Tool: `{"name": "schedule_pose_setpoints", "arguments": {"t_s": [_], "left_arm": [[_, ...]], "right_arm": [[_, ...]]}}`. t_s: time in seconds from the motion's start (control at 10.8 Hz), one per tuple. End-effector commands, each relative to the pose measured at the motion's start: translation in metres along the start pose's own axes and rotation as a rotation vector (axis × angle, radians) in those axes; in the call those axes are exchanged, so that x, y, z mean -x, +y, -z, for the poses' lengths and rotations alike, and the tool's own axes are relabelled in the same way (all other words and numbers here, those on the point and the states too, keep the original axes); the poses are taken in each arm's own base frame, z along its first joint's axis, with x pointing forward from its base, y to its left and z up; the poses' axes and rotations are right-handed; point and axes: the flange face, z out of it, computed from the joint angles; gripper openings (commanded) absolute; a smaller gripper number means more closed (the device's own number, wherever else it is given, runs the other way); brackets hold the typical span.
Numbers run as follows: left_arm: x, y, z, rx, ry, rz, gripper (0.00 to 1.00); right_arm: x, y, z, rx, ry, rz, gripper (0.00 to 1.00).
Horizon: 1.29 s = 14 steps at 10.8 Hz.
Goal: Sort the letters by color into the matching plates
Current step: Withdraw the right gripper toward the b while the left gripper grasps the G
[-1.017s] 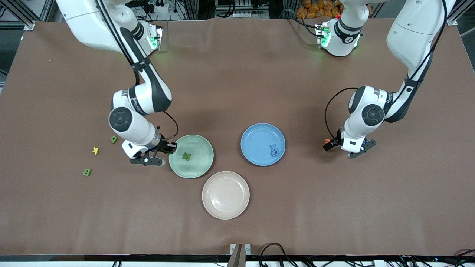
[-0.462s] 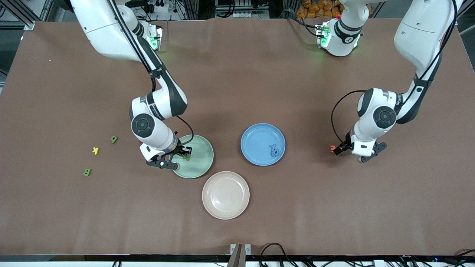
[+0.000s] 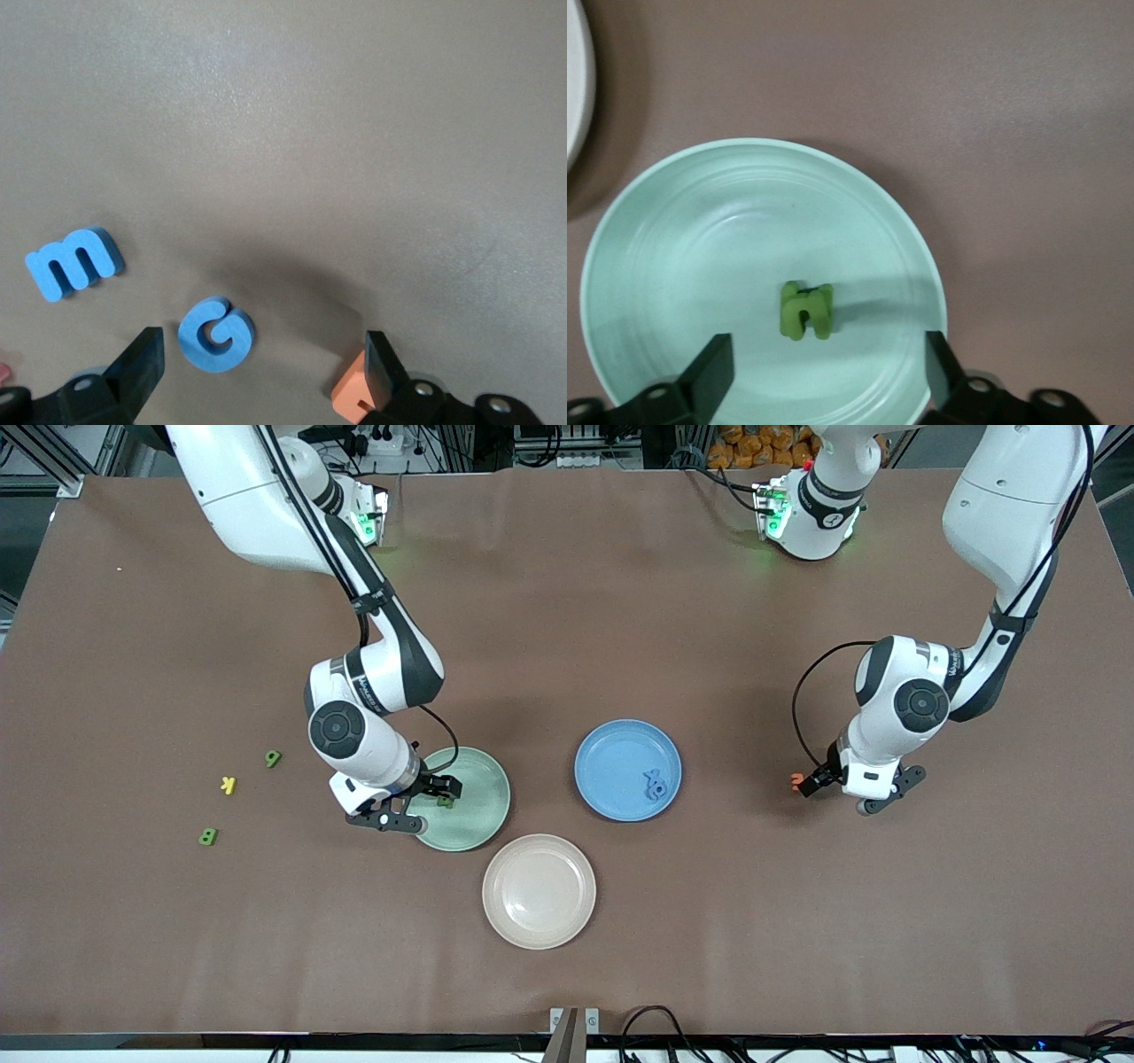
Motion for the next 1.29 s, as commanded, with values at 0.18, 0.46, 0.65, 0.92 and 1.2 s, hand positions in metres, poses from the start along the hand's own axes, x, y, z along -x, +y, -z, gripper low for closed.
{"name": "schedule_pose_setpoints", "arguments": {"t_s": [0.18,0.46,0.65,0.92,1.2], "left_arm": [[-0.012,-0.002,0.021,-0.062,-0.001,-0.027,1.0],[-0.029,-0.029,0.014,-0.058,-0.016,0.004,1.0],[-0.028,-0.029,0.008,-0.043,-0.012,0.005,1.0],[-0.016,-0.014,0.003,-0.032,-0.03,-0.006,1.0],[-0.012,-0.019,-0.002,-0.024,-0.031,-0.005,1.0]], "right_arm": [[-0.029,0.062,0.018,0.025,-0.032,0.161,1.0],[-0.049,0.121,0.027,0.035,-0.055,0.135,1.0],[-0.058,0.164,0.028,0.058,-0.079,0.087,1.0],[-0.07,0.222,0.037,0.076,-0.083,-0.019,1.0],[-0.076,0.267,0.041,0.08,-0.075,-0.095,1.0]]}}
